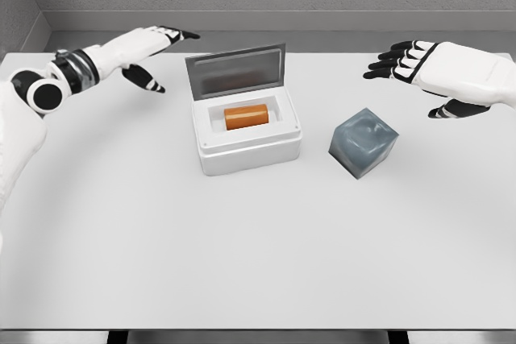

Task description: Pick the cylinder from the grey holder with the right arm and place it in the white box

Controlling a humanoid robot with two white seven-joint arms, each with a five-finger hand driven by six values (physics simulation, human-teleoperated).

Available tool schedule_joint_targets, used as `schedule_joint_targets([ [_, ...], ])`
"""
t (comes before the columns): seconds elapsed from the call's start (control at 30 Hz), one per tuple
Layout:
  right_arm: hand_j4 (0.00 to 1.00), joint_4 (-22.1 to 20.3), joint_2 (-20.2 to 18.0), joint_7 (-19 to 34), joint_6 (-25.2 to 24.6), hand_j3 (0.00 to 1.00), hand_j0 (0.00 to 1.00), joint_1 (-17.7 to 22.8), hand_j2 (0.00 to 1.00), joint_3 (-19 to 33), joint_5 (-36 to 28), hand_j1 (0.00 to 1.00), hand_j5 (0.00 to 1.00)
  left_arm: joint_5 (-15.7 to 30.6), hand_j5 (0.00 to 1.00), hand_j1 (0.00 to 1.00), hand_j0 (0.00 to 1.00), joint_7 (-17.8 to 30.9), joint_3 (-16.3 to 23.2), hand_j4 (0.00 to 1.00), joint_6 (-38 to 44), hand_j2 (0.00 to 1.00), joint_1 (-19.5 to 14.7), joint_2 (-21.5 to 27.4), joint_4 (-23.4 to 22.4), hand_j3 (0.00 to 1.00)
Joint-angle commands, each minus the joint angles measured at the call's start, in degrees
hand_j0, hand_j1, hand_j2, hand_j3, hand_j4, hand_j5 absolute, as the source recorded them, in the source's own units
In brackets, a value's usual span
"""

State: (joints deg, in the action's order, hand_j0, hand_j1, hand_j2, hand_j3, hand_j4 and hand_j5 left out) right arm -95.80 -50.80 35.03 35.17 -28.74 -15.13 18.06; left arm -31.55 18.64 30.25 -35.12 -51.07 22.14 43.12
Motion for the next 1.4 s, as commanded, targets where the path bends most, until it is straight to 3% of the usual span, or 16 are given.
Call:
schedule_joint_targets([
  [0.0,1.0,-0.09,0.0,-0.03,-0.17,1.0,1.0,0.0,1.0,0.01,-0.3,1.0,1.0,0.53,1.0,1.0,1.0,-0.62,-0.11,1.0,0.12,1.0,0.0,0.36,2.67,1.0],
  [0.47,1.0,-0.09,0.0,-0.03,-0.17,1.0,1.0,-0.09,1.0,0.01,-0.3,1.0,1.0,4.48,1.0,1.0,1.0,-0.62,0.24,1.0,0.12,1.0,6.24,7.12,14.71,1.0],
  [0.7,1.0,-0.09,0.09,-0.03,-0.17,1.0,1.0,-0.09,1.0,0.01,-0.3,1.0,1.0,4.75,1.0,1.0,1.0,-0.71,1.91,1.0,0.12,1.0,7.3,8.09,18.49,1.0],
  [1.37,1.0,-0.18,0.26,-0.03,-0.17,1.0,1.0,-0.18,1.0,-0.07,-0.22,1.0,1.0,5.63,1.0,1.0,1.0,-0.71,2.0,1.0,0.12,1.0,8.97,9.15,22.01,1.0],
])
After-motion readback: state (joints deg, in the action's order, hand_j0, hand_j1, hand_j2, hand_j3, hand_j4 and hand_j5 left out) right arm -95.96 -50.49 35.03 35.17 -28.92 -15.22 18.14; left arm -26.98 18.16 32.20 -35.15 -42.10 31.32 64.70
